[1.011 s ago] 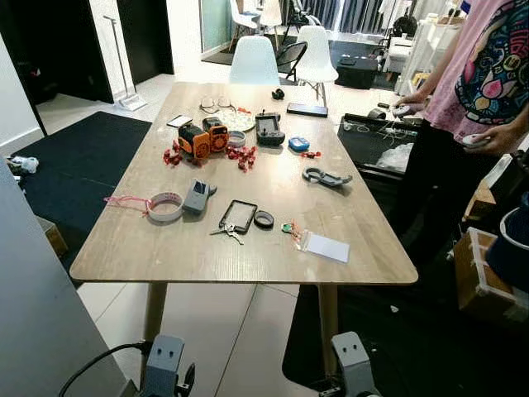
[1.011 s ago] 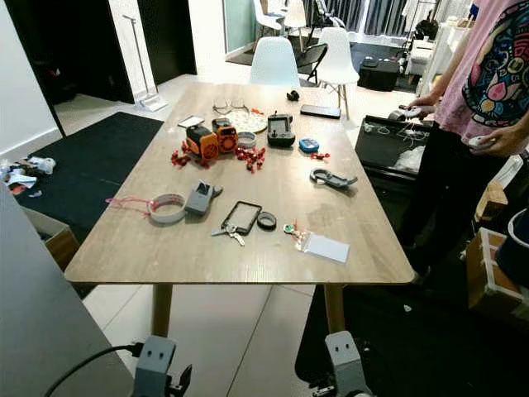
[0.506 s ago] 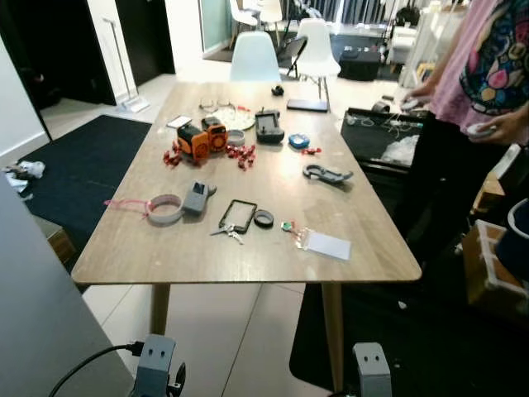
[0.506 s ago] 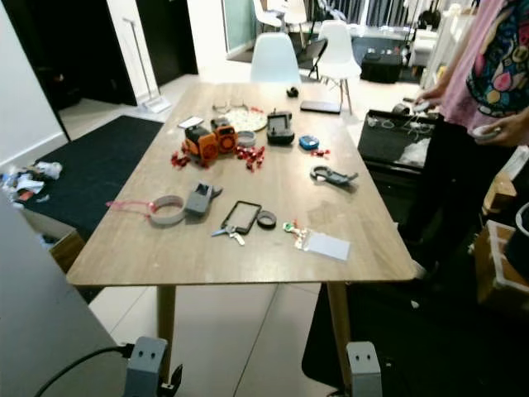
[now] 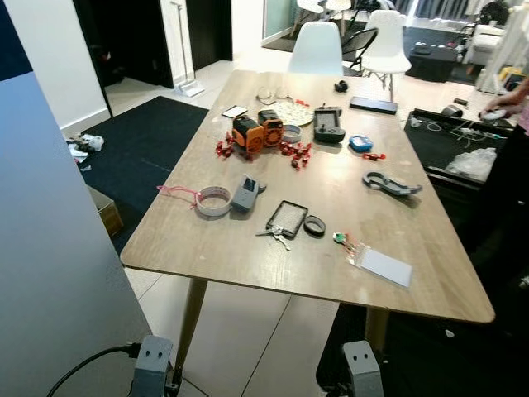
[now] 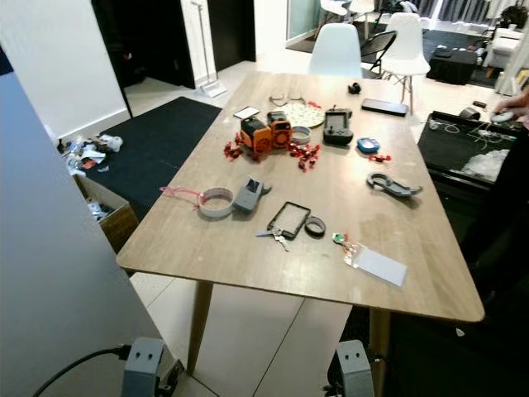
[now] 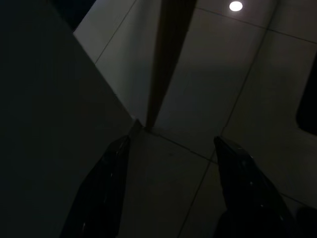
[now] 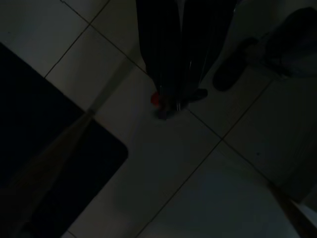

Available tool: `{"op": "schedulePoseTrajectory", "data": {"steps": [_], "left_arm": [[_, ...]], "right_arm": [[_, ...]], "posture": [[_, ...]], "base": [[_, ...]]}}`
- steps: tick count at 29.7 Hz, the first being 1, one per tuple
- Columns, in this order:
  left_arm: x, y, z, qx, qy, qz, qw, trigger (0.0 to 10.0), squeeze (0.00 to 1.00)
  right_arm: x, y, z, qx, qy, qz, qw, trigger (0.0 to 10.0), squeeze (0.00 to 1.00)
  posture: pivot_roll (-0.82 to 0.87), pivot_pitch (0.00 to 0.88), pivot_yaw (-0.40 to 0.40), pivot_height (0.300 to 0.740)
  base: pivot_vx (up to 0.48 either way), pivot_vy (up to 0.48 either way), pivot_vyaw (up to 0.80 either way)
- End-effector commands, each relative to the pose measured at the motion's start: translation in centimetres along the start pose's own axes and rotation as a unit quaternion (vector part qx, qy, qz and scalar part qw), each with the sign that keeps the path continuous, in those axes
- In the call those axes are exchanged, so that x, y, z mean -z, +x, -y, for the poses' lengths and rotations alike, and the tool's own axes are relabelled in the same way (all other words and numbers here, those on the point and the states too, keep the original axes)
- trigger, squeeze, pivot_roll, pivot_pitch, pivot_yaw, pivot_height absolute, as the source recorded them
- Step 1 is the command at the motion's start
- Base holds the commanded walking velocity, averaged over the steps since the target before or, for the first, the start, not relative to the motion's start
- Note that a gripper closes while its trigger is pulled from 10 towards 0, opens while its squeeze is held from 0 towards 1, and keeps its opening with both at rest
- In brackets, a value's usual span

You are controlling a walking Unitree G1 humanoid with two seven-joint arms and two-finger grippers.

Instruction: Hang keys on a hook

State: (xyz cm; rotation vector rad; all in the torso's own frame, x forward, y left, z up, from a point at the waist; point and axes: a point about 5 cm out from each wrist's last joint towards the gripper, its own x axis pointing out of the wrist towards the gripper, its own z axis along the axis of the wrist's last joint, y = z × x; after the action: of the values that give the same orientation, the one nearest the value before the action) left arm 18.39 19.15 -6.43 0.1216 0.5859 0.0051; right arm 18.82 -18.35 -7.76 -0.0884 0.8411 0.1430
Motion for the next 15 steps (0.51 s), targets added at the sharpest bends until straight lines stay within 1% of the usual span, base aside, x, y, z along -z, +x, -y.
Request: {"op": "schedulePoseTrajectory", "data": {"steps": [1,15], "left_arm": [[0.71,-0.36,0.34,-0.007,-0.016,-0.012,1.000,10.0,0.00],[0.78,-0.50,-0.44,-0.018,-0.021,-0.010,1.000,10.0,0.00]], "right_arm": [[-0.09,0.05,-0.03,-0.005,-0.011,-0.003,1.000,10.0,0.00],[-0.37,0.17,-0.29,-0.011,-0.017,-0.001,1.000,10.0,0.00]], "posture": [[0.06,0.049,-0.053,0.740],[0.07,0.049,-0.055,0.740]], "base": [[0.000,0.000,0.80],[0.000,0.000,0.80]]}}
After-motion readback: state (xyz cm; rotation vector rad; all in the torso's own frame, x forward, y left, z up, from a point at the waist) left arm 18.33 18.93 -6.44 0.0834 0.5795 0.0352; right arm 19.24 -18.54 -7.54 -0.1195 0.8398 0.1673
